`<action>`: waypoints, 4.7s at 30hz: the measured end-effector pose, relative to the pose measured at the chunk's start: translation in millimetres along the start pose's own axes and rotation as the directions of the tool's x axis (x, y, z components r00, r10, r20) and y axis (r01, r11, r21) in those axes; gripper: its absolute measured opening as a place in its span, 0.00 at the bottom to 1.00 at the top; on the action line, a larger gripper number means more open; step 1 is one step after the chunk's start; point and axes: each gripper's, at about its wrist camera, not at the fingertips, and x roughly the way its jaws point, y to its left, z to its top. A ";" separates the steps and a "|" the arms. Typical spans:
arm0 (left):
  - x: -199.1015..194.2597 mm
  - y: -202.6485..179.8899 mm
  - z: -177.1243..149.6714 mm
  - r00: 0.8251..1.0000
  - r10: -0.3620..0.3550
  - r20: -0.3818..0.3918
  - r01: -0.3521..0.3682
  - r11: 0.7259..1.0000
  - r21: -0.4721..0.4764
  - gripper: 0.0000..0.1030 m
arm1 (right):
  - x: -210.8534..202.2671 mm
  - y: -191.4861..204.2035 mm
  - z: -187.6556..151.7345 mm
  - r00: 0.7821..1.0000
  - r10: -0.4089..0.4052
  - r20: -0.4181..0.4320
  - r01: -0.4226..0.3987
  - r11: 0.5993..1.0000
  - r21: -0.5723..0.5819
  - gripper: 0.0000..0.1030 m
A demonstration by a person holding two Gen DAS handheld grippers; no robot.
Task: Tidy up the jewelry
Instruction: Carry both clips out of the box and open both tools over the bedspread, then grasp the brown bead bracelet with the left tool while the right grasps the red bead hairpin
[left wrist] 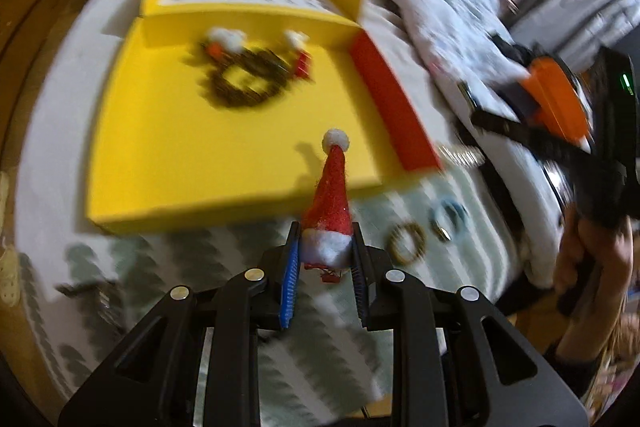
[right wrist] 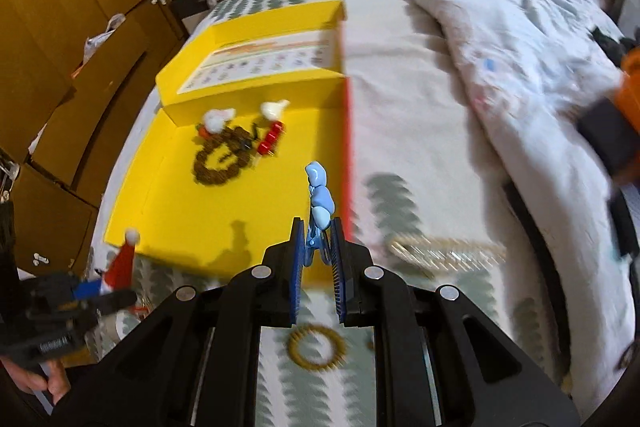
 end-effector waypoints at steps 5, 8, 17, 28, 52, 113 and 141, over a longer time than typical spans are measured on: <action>32.0 -27.5 -26.5 0.997 -0.020 -0.081 0.023 0.999 0.037 0.23 | -19.8 -46.6 -34.2 0.999 -0.051 -0.020 0.052 0.996 0.068 0.14; 54.1 -37.6 -35.3 0.991 -0.021 -0.134 0.028 0.998 0.052 0.23 | -21.7 -75.1 -52.0 0.995 -0.083 -0.050 0.088 0.990 0.109 0.13; 86.4 -38.6 -53.1 0.979 0.024 -0.204 -0.009 0.997 0.073 0.23 | 8.2 -133.8 -82.3 0.975 -0.113 -0.191 0.150 0.969 0.195 0.14; 108.9 -33.7 -46.8 0.971 0.019 -0.237 -0.002 0.997 0.073 0.24 | 46.9 -139.4 -86.6 0.951 -0.123 -0.282 0.181 0.965 0.192 0.14; 34.6 -35.7 -5.1 1.000 0.007 -0.026 -0.004 0.995 0.095 0.69 | -12.6 -111.0 -55.7 0.986 -0.157 -0.056 0.164 0.973 0.162 0.22; 126.9 101.5 136.9 0.906 0.414 -0.087 -0.422 0.898 -0.124 0.61 | 229.5 83.8 98.1 0.974 -0.151 -0.168 0.125 0.979 -0.159 0.26; 69.2 121.0 128.4 0.968 0.245 -0.045 -0.249 0.938 -0.241 0.20 | 179.6 72.2 104.0 0.983 -0.087 -0.161 0.066 0.990 -0.127 0.22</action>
